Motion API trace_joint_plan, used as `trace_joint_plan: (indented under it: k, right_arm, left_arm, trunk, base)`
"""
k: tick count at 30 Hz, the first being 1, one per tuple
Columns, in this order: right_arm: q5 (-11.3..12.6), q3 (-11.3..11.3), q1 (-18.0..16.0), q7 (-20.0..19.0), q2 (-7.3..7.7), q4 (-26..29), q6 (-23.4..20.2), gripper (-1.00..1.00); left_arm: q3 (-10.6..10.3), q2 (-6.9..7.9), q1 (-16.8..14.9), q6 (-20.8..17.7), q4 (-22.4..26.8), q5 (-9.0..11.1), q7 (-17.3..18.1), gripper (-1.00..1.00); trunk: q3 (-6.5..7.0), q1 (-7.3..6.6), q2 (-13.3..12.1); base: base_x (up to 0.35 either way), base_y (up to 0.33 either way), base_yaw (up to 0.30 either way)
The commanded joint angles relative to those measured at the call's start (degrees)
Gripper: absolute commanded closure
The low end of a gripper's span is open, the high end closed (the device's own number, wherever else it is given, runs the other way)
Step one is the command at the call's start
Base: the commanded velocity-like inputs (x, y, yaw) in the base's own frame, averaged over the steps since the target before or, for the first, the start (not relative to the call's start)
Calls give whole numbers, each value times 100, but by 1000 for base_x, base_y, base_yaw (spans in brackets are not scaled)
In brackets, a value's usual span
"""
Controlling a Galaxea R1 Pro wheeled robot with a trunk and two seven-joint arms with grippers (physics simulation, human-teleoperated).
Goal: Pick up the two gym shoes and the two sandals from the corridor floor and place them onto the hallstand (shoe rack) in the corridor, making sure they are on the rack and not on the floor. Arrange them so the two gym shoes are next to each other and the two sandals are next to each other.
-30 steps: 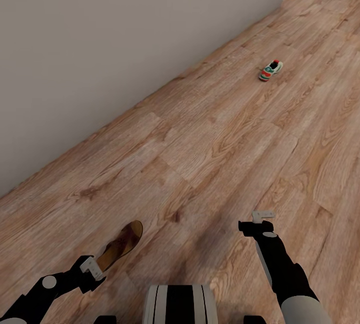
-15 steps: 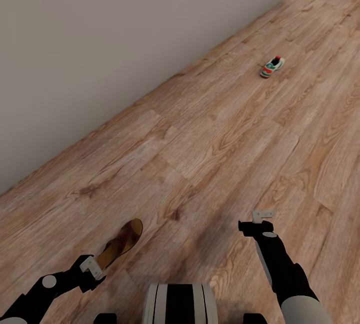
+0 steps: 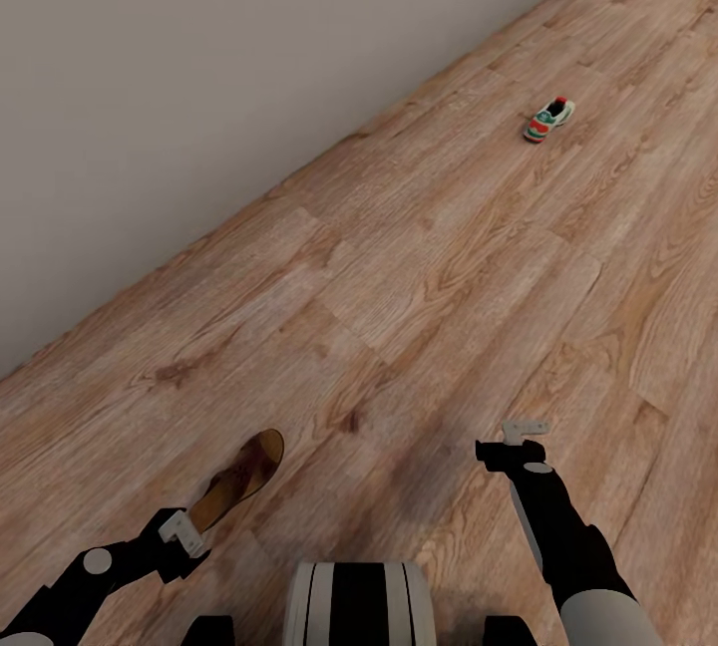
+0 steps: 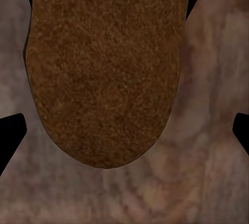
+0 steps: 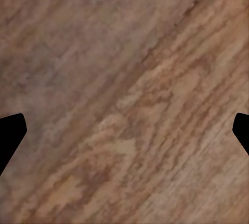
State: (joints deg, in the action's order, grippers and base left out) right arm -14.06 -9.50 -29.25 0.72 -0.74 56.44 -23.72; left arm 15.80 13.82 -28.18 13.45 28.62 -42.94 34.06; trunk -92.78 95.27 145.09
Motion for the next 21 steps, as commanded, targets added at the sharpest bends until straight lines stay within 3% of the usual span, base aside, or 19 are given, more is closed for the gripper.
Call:
trace_joint_plan:
  k: [1, 21]
  right_arm:
    - [-27, -8, -2, -2, -5, 8, -28, -100]
    - [-27, -8, -2, -2, -5, 8, -29, -100]
  left_arm:
    - [46, -7, -3, 35, 3, -61, 30, -100]
    - [46, -11, -3, 29, 3, -65, 30, -100]
  trunk:
    - [-3, -1, 1]
    - [-3, -1, 1]
  base:
    - [0, 0, 0]
    - [0, 0, 0]
